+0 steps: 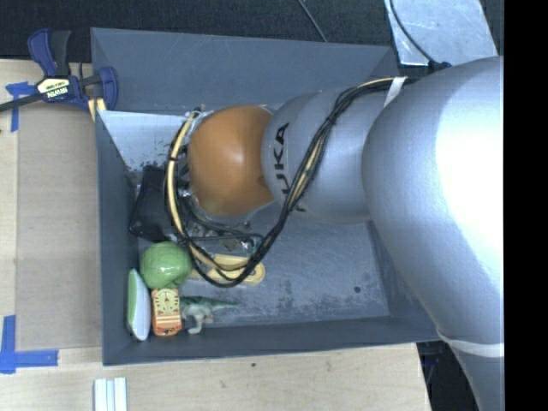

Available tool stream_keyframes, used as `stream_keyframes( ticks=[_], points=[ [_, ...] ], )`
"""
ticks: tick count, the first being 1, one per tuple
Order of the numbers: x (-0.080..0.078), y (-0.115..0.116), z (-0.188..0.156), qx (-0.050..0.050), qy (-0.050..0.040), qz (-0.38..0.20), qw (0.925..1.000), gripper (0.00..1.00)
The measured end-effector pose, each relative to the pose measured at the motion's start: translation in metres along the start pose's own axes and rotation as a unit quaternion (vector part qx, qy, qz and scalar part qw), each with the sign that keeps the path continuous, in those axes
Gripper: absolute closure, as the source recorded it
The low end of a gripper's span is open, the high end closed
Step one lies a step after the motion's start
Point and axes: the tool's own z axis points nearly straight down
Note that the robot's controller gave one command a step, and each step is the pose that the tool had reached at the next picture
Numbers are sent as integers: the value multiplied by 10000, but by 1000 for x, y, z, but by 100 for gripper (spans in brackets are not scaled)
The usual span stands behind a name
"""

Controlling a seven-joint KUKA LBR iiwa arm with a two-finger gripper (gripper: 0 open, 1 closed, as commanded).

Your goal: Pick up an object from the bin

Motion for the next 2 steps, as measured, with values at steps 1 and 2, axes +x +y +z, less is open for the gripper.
stream_keyframes(
  ticks=[1, 2],
  points=[
    [0, 0, -7, 4, -14, 9, 10000, 100],
    [0, -1, -24, 5, -21, 19, 10000, 100]
  ],
)
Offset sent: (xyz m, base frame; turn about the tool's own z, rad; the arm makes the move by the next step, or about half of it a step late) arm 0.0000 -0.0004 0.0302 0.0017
